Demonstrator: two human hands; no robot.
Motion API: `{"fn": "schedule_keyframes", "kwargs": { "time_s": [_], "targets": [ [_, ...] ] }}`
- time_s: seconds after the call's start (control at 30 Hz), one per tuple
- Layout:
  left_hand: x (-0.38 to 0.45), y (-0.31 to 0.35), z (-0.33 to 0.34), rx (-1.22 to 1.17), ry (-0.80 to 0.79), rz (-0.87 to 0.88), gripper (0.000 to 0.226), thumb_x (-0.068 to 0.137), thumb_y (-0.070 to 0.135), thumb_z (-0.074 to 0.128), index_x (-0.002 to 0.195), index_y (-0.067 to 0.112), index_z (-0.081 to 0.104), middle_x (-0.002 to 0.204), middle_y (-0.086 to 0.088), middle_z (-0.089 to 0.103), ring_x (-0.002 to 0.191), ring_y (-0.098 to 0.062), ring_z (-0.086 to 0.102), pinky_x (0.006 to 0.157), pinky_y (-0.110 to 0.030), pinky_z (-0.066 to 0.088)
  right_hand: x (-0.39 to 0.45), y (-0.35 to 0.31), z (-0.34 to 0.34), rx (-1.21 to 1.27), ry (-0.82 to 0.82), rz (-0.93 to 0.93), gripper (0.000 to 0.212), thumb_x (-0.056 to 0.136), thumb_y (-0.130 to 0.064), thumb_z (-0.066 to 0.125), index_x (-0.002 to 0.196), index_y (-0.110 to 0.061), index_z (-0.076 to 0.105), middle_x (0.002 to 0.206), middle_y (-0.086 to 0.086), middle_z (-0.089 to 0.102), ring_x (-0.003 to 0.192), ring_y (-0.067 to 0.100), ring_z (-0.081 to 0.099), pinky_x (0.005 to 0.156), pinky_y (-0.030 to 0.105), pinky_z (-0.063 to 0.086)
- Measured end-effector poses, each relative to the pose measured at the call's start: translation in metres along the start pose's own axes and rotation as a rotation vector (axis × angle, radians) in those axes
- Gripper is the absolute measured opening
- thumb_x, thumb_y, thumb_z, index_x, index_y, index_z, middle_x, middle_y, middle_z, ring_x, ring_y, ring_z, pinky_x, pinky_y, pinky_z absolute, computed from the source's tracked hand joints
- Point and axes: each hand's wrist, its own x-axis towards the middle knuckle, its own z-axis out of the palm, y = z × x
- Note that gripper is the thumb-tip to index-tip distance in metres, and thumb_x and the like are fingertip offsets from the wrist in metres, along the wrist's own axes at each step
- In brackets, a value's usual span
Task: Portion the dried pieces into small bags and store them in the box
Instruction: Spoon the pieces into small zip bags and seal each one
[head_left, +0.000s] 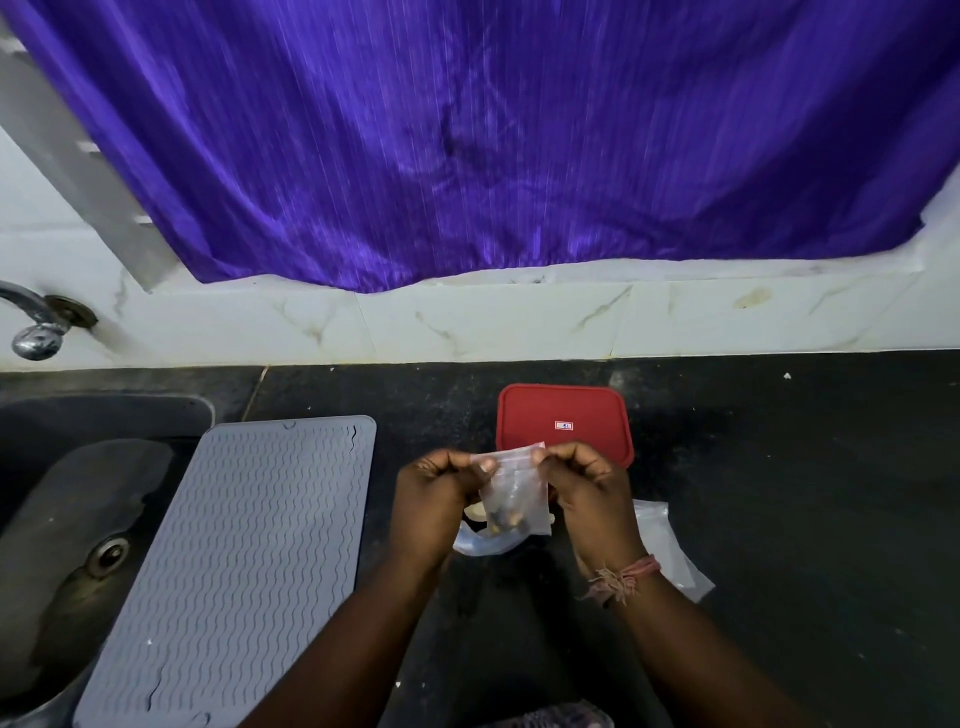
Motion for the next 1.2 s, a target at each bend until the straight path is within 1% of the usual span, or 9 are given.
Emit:
{"fn": "schedule_keyframes", "kwargs": {
  "time_s": [0.13, 0.3, 0.4, 0.5, 0.63, 0.77, 0.9, 1.07, 1.2],
  "targets": [
    [-0.002, -0.005, 0.011, -0.104, -0.075, -0.108, 0.014, 0.095, 0.011, 0.068, 0.098, 0.0, 0.076, 0.098, -0.025, 0.077, 0.087, -0.033, 0.07, 0.076, -0.039, 0.058, 0.002, 0.008, -0.003, 0.06, 0.078, 0.027, 0.013, 0.089, -0.006, 0.07, 0.077, -0.002, 0.069, 0.074, 0.01, 0.065, 0.074, 0.022, 0.057, 0.074, 0.04, 0.048],
    [-0.015, -0.022, 0.038, -0.204, -0.217, -0.223, 0.027, 0.1, 0.027, 0.063, 0.118, 0.008, 0.071, 0.114, -0.02, 0.076, 0.101, -0.035, 0.072, 0.091, -0.049, 0.056, -0.002, 0.019, -0.014, 0.087, 0.151, 0.077, 0.011, 0.088, -0.006, 0.069, 0.078, -0.005, 0.07, 0.078, 0.014, 0.067, 0.076, 0.025, 0.059, 0.077, 0.047, 0.053],
    [-0.015, -0.025, 0.048, -0.181, -0.118, -0.244, 0.028, 0.1, 0.023, 0.062, 0.11, -0.001, 0.074, 0.097, -0.022, 0.077, 0.078, -0.026, 0.073, 0.067, -0.033, 0.059, -0.006, 0.022, -0.022, 0.073, 0.188, 0.064, 0.012, 0.087, -0.001, 0.068, 0.075, -0.002, 0.068, 0.076, 0.012, 0.067, 0.075, 0.023, 0.059, 0.076, 0.041, 0.051],
    [-0.014, -0.028, 0.056, -0.127, -0.116, -0.27, 0.025, 0.099, 0.018, 0.064, 0.104, -0.003, 0.076, 0.098, -0.025, 0.077, 0.075, -0.027, 0.074, 0.062, -0.031, 0.06, -0.01, 0.026, -0.036, 0.055, 0.229, 0.06, 0.009, 0.087, 0.0, 0.068, 0.078, 0.001, 0.068, 0.076, 0.012, 0.068, 0.075, 0.022, 0.06, 0.075, 0.036, 0.052],
    [-0.013, -0.043, 0.079, -0.108, -0.075, -0.35, 0.023, 0.099, 0.021, 0.065, 0.101, 0.002, 0.078, 0.098, -0.019, 0.079, 0.086, -0.029, 0.075, 0.079, -0.043, 0.061, -0.019, 0.047, -0.057, 0.026, 0.213, 0.163, 0.011, 0.093, -0.019, 0.067, 0.089, -0.011, 0.074, 0.09, 0.009, 0.076, 0.087, 0.024, 0.07, 0.083, 0.039, 0.058],
    [-0.017, -0.057, 0.105, -0.194, -0.177, -0.452, 0.028, 0.101, 0.026, 0.062, 0.106, 0.001, 0.074, 0.104, -0.021, 0.077, 0.093, -0.034, 0.075, 0.089, -0.049, 0.059, -0.027, 0.059, -0.084, -0.028, 0.154, 0.219, 0.031, 0.093, -0.042, 0.067, 0.097, -0.012, 0.072, 0.095, 0.008, 0.077, 0.091, 0.024, 0.073, 0.084, 0.041, 0.058],
    [-0.021, -0.063, 0.124, -0.206, -0.205, -0.512, 0.026, 0.101, 0.027, 0.063, 0.105, 0.003, 0.071, 0.094, -0.021, 0.074, 0.078, -0.031, 0.073, 0.069, -0.04, 0.061, -0.038, 0.067, -0.105, -0.045, 0.131, 0.254, 0.026, 0.093, -0.029, 0.07, 0.093, -0.003, 0.069, 0.087, 0.02, 0.074, 0.074, 0.027, 0.07, 0.068, 0.039, 0.058],
    [-0.025, -0.074, 0.14, 0.052, -0.178, -0.624, 0.021, 0.101, 0.017, 0.06, 0.107, 0.001, 0.072, 0.091, -0.019, 0.073, 0.076, -0.029, 0.068, 0.065, -0.033, 0.057, -0.037, 0.091, -0.127, -0.247, 0.19, 0.368, 0.013, 0.092, -0.011, 0.066, 0.083, -0.001, 0.068, 0.077, 0.015, 0.073, 0.071, 0.031, 0.072, 0.062, 0.041, 0.062],
    [-0.035, -0.087, 0.142, 0.276, -0.194, -0.669, 0.015, 0.082, 0.002, 0.055, 0.08, 0.0, 0.07, 0.07, -0.016, 0.06, 0.061, -0.024, 0.055, 0.056, -0.028, 0.041, -0.031, 0.097, -0.129, -0.547, 0.113, 0.343, 0.008, 0.088, -0.013, 0.067, 0.081, -0.008, 0.065, 0.076, 0.006, 0.069, 0.075, 0.021, 0.067, 0.058, 0.022, 0.051]
  ]
}}
